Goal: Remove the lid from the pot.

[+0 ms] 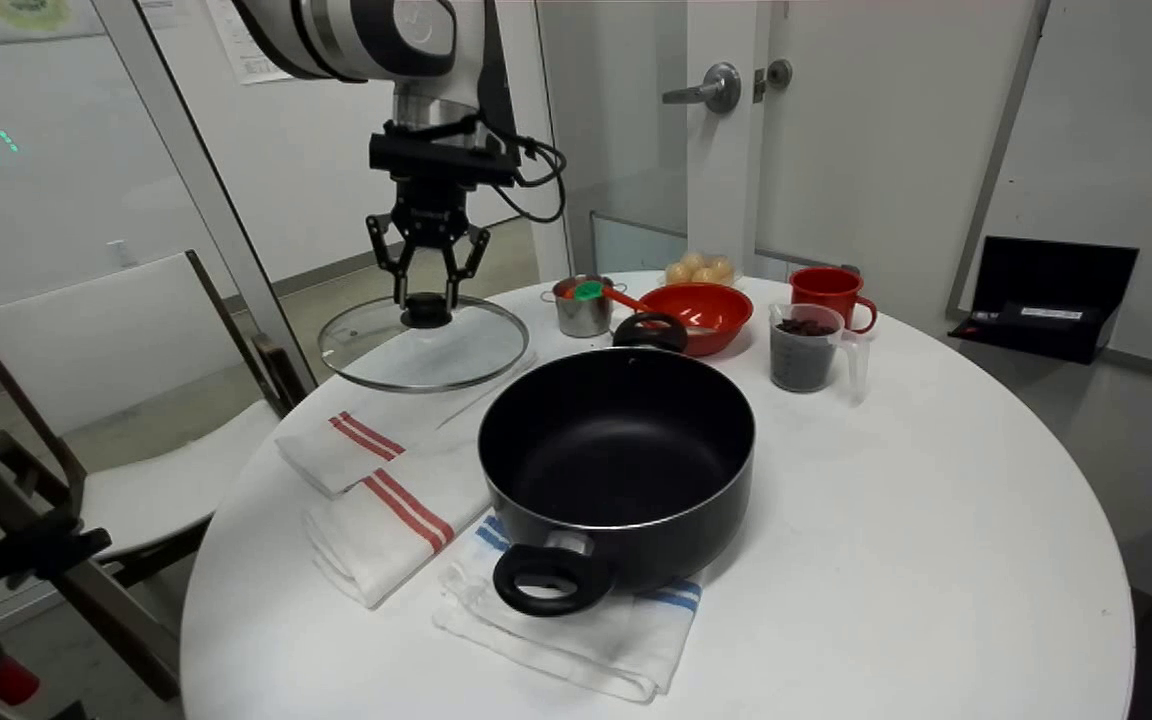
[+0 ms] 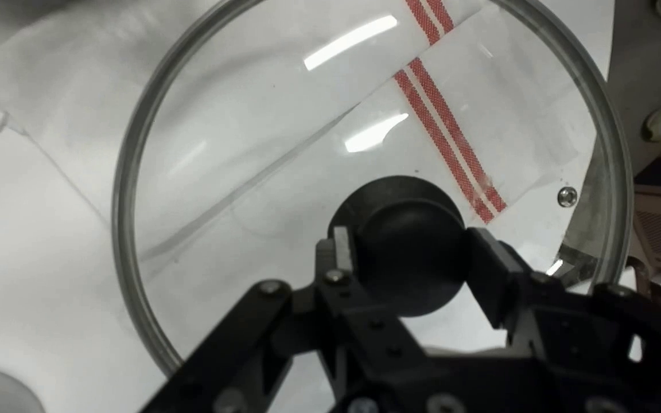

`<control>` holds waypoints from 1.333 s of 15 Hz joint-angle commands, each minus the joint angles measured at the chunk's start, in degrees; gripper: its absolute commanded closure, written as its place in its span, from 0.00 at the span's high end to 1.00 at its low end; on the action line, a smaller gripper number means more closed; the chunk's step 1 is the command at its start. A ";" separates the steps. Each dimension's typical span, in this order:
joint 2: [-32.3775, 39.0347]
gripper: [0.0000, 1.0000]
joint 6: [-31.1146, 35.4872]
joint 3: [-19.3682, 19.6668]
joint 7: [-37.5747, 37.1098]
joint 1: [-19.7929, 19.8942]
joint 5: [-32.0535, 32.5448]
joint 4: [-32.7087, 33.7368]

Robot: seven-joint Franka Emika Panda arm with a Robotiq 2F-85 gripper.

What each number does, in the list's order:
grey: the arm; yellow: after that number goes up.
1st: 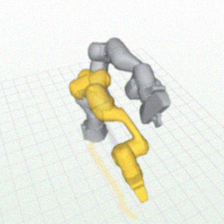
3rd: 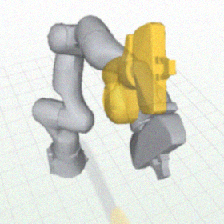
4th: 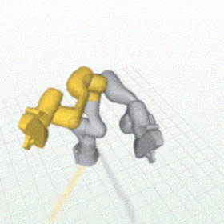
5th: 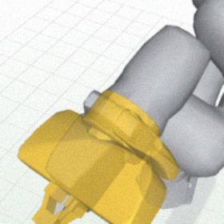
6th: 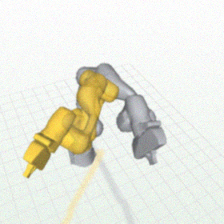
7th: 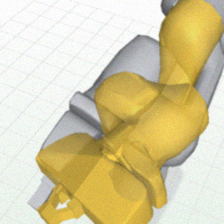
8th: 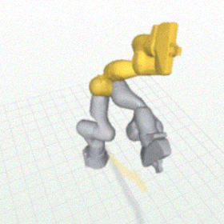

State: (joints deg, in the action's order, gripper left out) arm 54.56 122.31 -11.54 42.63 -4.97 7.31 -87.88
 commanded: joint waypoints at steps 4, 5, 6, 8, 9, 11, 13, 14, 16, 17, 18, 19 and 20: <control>2.91 0.25 2.82 1.04 -0.52 -1.09 2.15 1.13; 3.17 0.25 3.42 1.38 -0.69 -1.43 2.75 1.07; 3.44 0.25 4.46 2.20 -1.40 -2.32 4.09 0.87; 3.84 0.25 6.53 3.68 -2.86 -3.92 6.88 0.49; 4.11 0.25 7.19 4.02 -3.31 -4.33 7.95 0.43; 4.67 0.25 8.27 4.54 -4.18 -5.15 9.65 0.30; 5.25 0.25 8.89 4.40 -4.65 -5.42 10.37 0.29; 5.51 0.25 9.26 4.40 -4.94 -5.54 10.70 0.20; 6.00 0.25 9.99 4.41 -5.20 -5.62 11.02 0.07; 6.18 0.25 10.52 4.54 -5.33 -5.67 11.25 -0.03; 6.27 0.25 11.34 4.96 -5.82 -5.84 11.76 -0.33; 6.50 0.25 12.12 5.07 -6.04 -5.74 12.05 -0.48; 6.74 0.25 12.70 5.45 -6.63 -5.84 12.53 -0.57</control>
State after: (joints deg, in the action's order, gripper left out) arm 61.52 133.06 -7.43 38.35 -9.97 17.68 -87.88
